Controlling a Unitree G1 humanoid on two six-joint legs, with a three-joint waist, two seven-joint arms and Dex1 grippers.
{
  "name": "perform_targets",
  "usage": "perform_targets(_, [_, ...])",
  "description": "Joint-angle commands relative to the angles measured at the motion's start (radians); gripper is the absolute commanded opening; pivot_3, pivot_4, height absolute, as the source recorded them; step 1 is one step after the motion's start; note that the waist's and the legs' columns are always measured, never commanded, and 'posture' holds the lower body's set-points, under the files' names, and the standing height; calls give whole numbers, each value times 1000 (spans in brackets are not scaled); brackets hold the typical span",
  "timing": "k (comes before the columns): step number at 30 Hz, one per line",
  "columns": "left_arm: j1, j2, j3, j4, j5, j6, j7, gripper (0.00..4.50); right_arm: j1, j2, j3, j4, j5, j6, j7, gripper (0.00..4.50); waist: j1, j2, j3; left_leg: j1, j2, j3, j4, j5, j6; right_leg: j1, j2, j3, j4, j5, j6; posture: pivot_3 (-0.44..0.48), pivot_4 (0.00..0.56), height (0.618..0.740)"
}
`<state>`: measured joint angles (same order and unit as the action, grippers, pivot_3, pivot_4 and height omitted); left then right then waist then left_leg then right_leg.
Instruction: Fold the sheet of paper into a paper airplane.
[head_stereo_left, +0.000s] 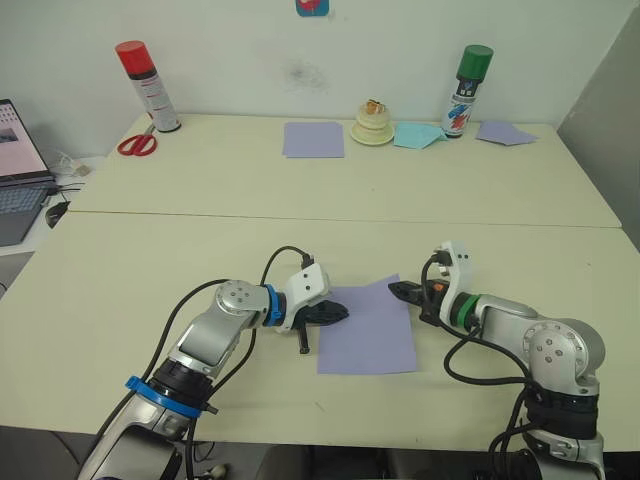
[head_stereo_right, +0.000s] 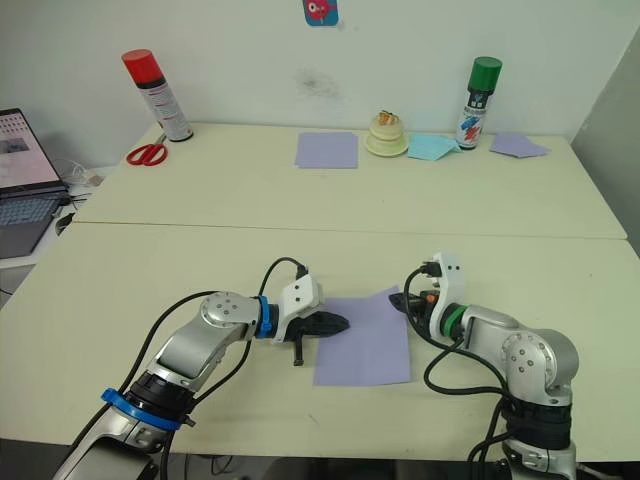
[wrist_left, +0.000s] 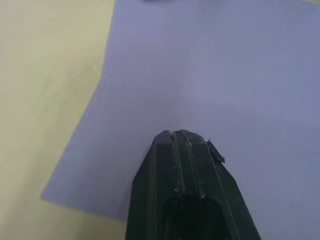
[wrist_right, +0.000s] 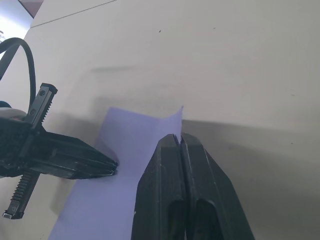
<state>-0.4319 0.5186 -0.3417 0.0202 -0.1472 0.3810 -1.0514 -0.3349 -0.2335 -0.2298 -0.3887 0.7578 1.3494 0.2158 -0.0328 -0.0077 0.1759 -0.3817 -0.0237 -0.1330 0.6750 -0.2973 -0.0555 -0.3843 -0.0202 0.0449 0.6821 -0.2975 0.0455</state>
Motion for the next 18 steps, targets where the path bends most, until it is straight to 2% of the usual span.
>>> perform_targets(1, [19,16,-4,18,14,7,-6,0,-20,-9,-19,-31,17,-3,-2,184,0,0,0,0,0,0,0,0,0,0,0,0,0,0,0,0,150,740])
perform_targets(3, [19,17,-4,19,15,6,-7,0,-16,-19,-10,-38,15,-11,6,581,0,0,0,0,0,0,0,0,0,0,0,0,0,0,0,0,150,740])
perform_targets(6, [18,18,-4,21,16,5,-9,0,-24,-20,0,-39,13,-32,10,1612,0,0,0,0,0,0,0,0,0,0,0,0,0,0,0,0,150,740])
perform_targets(18, [22,23,-1,16,17,8,-10,0,-48,-12,0,4,12,-42,2,1612,-1,1,-1,0,0,0,-1,0,0,0,0,0,0,0,0,0,150,740])
